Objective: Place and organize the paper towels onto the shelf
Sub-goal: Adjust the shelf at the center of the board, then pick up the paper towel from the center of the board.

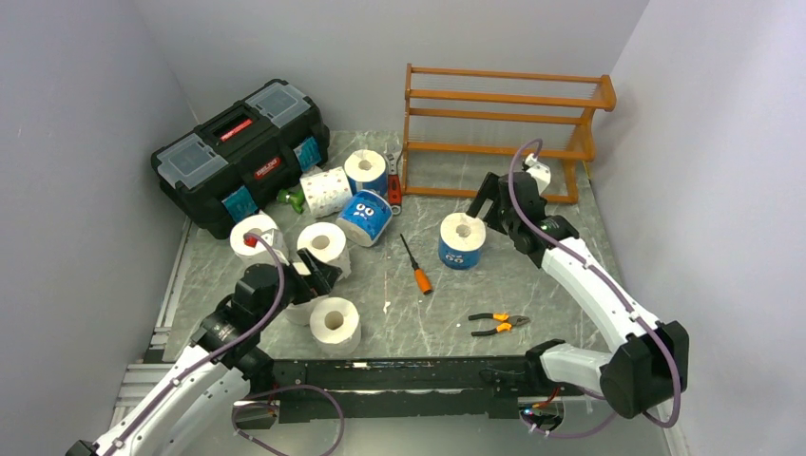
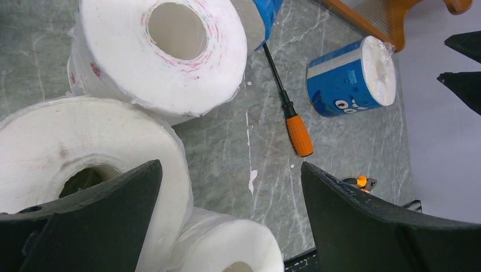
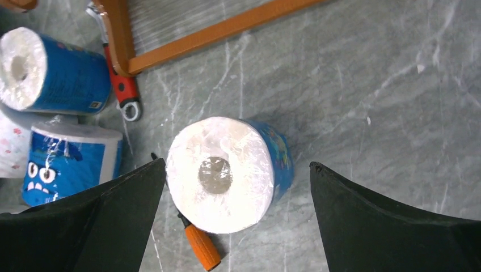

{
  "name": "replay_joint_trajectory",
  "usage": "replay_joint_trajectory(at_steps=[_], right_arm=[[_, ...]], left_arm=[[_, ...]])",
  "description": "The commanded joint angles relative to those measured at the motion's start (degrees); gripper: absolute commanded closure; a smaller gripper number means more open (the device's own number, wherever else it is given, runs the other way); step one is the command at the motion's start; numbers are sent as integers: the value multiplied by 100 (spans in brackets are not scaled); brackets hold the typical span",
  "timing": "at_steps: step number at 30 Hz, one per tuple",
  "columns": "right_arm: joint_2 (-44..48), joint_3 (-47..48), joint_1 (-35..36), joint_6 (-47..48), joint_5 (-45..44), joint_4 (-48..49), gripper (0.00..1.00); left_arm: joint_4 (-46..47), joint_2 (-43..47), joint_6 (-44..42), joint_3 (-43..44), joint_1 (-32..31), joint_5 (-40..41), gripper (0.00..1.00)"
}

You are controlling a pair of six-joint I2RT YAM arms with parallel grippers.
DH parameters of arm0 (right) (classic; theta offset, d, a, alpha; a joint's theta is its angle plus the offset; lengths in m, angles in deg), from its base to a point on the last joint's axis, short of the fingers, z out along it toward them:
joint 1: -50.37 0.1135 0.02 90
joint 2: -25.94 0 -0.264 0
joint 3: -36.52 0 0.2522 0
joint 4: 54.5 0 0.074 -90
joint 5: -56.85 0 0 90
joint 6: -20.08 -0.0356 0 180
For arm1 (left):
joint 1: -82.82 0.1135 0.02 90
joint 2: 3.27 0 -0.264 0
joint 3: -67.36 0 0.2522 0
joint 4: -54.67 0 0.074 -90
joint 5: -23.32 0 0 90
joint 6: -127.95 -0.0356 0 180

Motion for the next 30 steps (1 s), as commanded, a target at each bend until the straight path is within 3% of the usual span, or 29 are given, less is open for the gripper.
replay_joint_trajectory(at_steps=[1,8,18,30], right_arm=[[-156,280,-81,-839,-302,-685,1],[582,-913,-77,-1024,444,515,5],[219,-1139,-140,-957,647,675,25],[-260,-1149,-147,-879,769,919,30]], left_arm=[[143,-105,-6,-10,-3,21,1],[191,-221,95,-22,-8,-112,0],[365,-376,211,-156,-8,-293,1],[271,-344,218,-173,-8,-301,1]])
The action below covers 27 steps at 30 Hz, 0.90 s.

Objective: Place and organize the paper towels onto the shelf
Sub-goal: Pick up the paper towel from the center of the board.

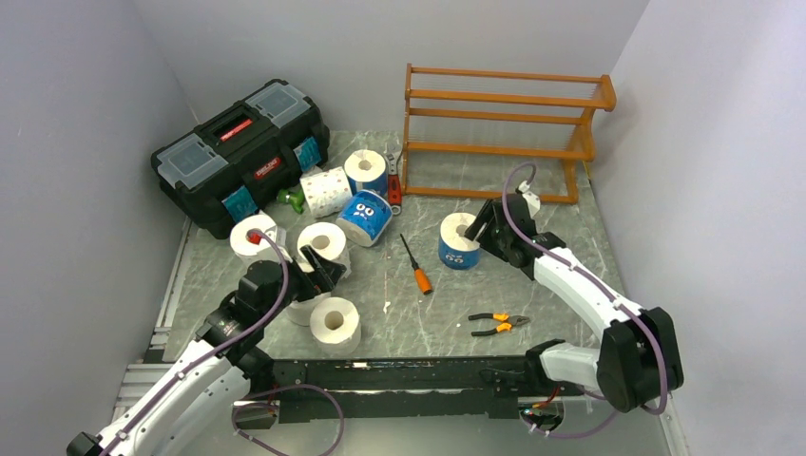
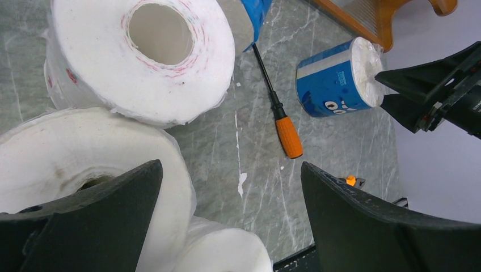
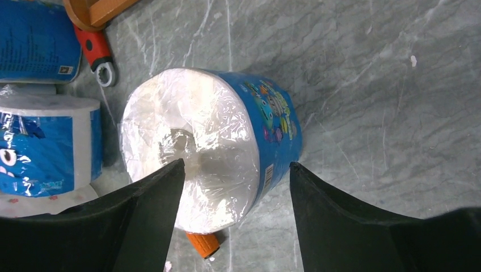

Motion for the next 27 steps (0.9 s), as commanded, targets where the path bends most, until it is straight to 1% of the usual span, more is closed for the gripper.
replay_joint_trajectory(at_steps=[1,7,13,19,27], right_arm=[[-147,21,-25,30,16,308,31],[-350,90,-38,58,-52,327,34],[-490,76,-43,83,-59,380,40],[-501,115,-44,75,-55,314,50],[-383,270,-43,89,-73,74,63]], left_arm=[[-184,-13,52,-110,-6,-90,1],[-352,109,6,-54,-5,16,1],[-974,287,-249,280,-2,608,1],[-1176,583,-353,373,-9,941,1],[-1162,564,-282,342,-8,889,1]])
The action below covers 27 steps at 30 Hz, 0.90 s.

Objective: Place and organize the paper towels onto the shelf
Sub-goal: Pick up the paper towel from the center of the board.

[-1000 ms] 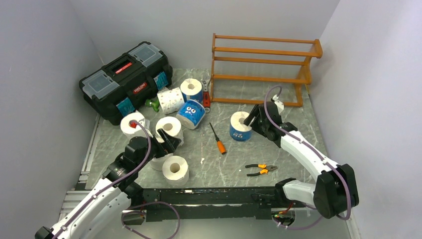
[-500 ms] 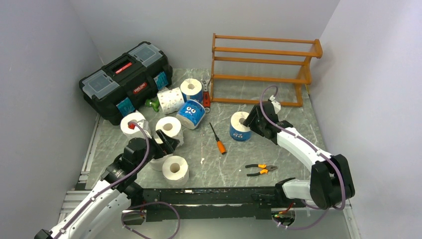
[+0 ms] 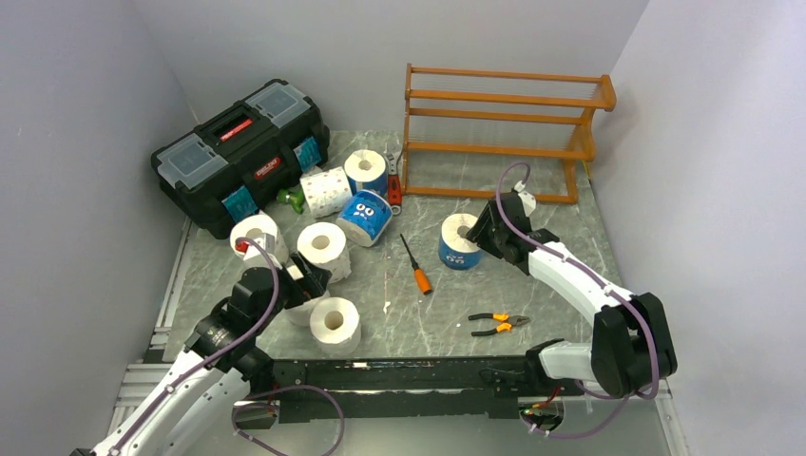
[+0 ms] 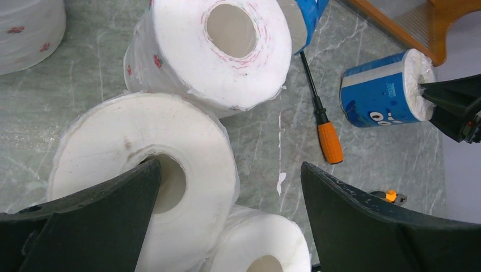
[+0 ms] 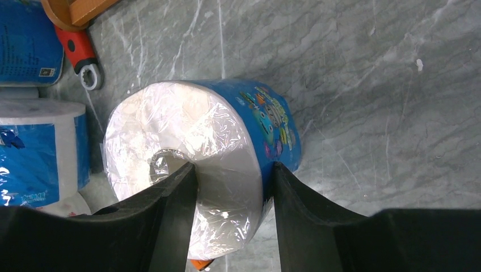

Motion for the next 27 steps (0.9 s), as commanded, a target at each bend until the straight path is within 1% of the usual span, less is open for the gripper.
replay_joint_trajectory(at_steps=[1,10,16,21,27], right_arm=[[127,296,-32,68,-77,-217,63],[646,849,-30,119,-87,-730,66],[793,1361,-35,35,-79,-941,67],[578,1994,-34,-53,-150,-1119,67],[130,2768,-41,-150,-202,-1117,68]], left_arm=[[-13,-32,-87,173,2,115,1],[-34,56,-81,188,5,125,1],[-66,66,-82,199,2,87,1],[-93,100,-115,233,6,58,1],[-102,132,-108,235,2,23,1]])
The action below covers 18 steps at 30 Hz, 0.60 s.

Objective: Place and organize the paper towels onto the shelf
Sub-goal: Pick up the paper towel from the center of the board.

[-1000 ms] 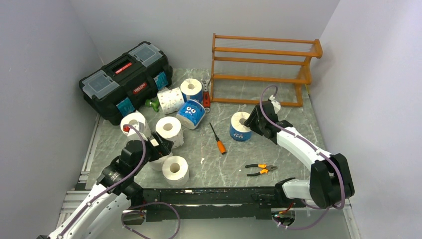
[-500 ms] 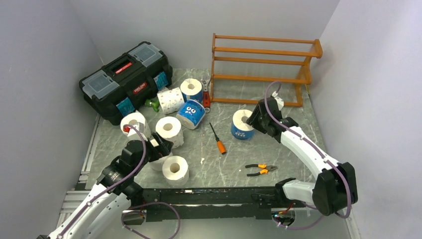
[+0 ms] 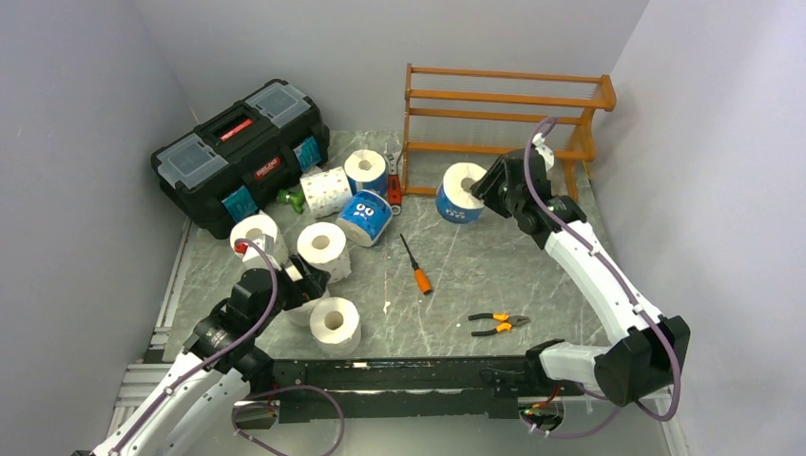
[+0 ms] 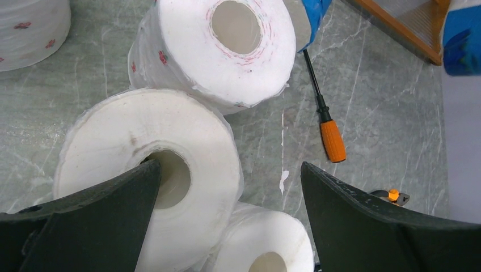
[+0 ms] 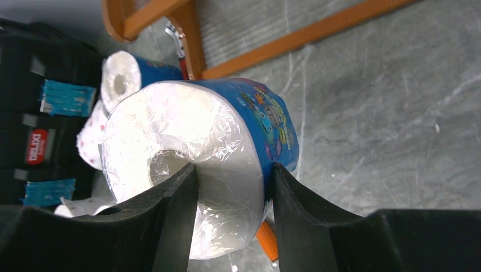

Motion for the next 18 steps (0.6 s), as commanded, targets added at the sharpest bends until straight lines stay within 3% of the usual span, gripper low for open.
replay_joint_trajectory(at_steps=[1,18], right_arm=[[-335,808,-33,-165,-159,243,68],[-1983,2926,-61,-100,-160,143,68]], left_arm=[[45,72,-106,225,5,-2,1],[-7,-45,-117,396,6,-14,1]])
